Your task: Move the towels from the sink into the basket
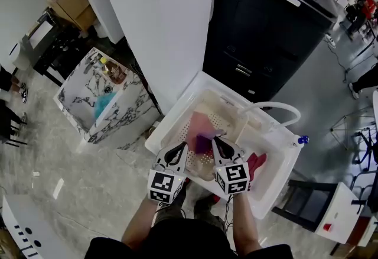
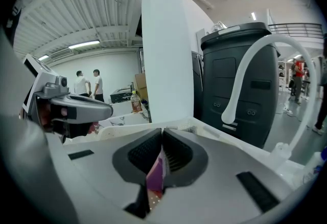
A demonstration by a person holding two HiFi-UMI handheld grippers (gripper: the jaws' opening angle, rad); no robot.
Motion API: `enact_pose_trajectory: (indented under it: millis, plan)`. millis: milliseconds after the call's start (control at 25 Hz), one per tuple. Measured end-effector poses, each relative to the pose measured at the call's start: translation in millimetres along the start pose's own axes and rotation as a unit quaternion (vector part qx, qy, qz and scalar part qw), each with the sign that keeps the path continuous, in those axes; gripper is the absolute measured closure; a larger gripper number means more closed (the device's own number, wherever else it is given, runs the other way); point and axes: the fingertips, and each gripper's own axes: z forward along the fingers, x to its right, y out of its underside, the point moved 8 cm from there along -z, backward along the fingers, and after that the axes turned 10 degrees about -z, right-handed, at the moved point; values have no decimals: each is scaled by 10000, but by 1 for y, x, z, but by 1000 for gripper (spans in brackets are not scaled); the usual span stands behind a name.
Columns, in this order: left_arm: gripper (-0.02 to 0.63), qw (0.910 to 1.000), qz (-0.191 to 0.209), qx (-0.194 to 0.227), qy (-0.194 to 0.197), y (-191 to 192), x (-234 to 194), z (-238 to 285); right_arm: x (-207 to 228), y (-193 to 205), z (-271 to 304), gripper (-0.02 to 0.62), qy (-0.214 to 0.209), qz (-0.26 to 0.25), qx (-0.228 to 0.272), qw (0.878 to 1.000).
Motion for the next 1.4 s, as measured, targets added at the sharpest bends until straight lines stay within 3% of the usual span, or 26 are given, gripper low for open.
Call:
enact_pose_trajectory:
  millis: [200,280,680,1000,1400]
  plan:
    - [603,10000,-17,-14,8,1,1,0,1,3,-2,558,-32,118,45,9999]
    - [603,10000,-7,-16,28,1,1,1,1,4,-2,481,-101,140,38,9998]
    - [603,9996,131,26,235,-7,15,10,7,1,-16,460,21,129,138,9998]
    - [603,9979,299,56,575,-16,40,20,25,0,-47,462,520,170,313,9980]
    - [603,9883,616,66,1392,-26,97,44,61,14,-115,499,1560,424,424,9859]
